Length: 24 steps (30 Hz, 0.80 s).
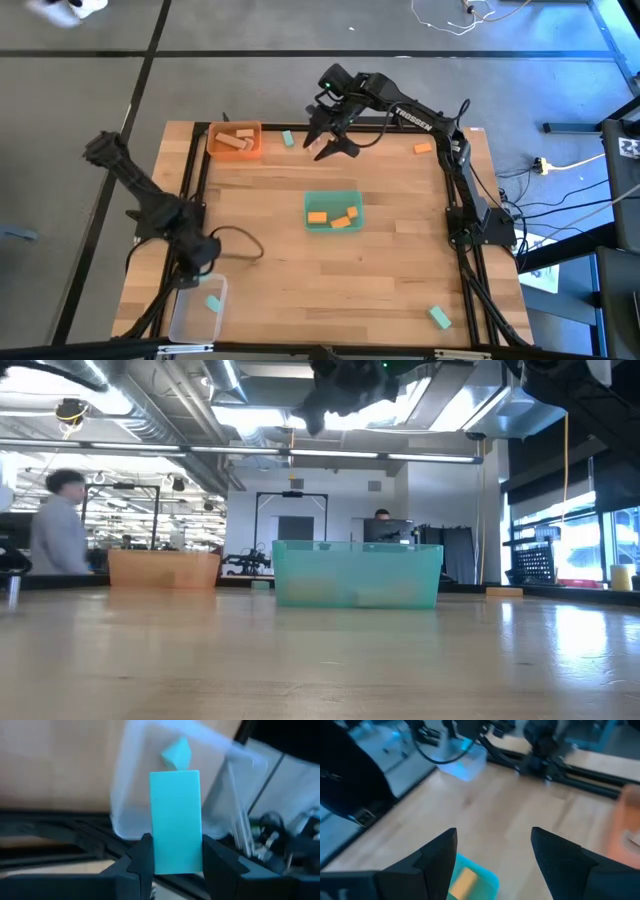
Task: Sort & place blocks by color
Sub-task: Put the blue block into the transparent bin
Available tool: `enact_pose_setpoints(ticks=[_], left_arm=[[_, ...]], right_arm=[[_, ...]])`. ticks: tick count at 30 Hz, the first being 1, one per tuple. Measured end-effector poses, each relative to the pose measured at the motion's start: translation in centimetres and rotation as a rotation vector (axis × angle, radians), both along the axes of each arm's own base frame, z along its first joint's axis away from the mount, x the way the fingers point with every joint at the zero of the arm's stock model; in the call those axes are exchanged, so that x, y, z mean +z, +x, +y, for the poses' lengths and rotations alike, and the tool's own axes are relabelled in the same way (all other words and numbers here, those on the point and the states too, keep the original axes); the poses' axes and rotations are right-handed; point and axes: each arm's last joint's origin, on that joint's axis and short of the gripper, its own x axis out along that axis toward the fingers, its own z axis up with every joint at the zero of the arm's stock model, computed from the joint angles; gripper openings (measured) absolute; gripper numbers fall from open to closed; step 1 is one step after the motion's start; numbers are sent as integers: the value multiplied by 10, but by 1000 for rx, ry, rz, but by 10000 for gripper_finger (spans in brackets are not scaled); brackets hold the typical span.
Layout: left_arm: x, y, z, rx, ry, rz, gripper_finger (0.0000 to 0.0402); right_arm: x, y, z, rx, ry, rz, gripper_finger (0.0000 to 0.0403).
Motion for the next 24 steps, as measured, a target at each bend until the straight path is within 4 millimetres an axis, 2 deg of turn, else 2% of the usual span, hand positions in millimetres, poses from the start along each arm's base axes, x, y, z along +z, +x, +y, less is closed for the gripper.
enact_pose_setpoints(ticks=[5, 10, 19, 24], left_arm=[[-3, -6, -25, -28, -8, -27, 124], [-11, -3, -41, -7, 43, -62, 124], [-35, 5, -55, -21, 142, 15, 139], [-39, 7, -57, -15, 158, 30, 142]], right_arm=[[0, 0, 2, 20, 28, -7, 255], [0, 0, 2, 22, 29, -7, 255], [0, -1, 2, 22, 35, 4, 255], [0, -1, 3, 21, 36, 7, 255]])
